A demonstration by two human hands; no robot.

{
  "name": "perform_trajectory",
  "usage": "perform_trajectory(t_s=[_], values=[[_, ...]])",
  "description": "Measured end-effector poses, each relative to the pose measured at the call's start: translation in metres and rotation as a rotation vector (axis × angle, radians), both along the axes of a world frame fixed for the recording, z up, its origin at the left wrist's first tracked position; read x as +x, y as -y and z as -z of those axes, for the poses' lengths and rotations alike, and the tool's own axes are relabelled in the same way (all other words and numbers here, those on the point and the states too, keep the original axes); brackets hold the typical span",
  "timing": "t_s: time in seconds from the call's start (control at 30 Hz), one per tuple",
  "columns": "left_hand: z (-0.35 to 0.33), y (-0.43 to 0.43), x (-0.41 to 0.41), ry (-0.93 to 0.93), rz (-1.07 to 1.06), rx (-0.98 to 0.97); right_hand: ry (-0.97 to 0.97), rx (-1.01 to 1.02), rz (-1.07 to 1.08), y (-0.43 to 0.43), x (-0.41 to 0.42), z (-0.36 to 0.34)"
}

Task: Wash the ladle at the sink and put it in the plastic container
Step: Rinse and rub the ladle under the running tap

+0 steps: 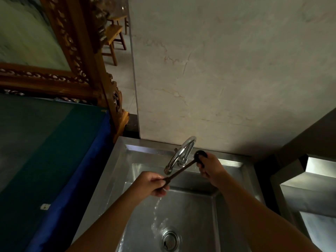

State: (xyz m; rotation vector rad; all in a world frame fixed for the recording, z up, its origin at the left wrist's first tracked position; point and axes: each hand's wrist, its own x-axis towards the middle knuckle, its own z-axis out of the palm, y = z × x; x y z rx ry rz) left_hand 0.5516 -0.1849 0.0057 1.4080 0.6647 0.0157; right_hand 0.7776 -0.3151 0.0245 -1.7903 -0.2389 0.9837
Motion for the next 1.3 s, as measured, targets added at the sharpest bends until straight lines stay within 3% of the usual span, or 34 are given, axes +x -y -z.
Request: perform_trajectory(t_s=[0.33,0.57,0.73,0.93,1.1,1.3], values=[[0.004,-0.002,0.003,-0.072,0.010,0.153,-0.065,-0.043,0.003,-0.010,-0.027,0.002],[0.001,0.011,0.005,-0.095,-0.072,0.095,-0.055,-0.079,-0.163,-0.027,-0.089,0.032],[0.008,0.020,-0.008,-0.104,-0.119,0.087,-0.005,-0.180,-0.371,-0.026,-0.088,0.037],[0.009,0.017,-0.012,-0.099,-0.134,0.118,0.194,-0.131,-0.340,-0.056,-0.056,0.012],[0.012,0.019,-0.008,-0.093,-0.136,0.098,0.542,-0.313,-0.508,-0.087,-0.038,0.005],[0.017,0.019,-0.009,-0.076,-0.154,0.059,0.499,-0.425,-0.599,-0.099,-0.028,0.017]])
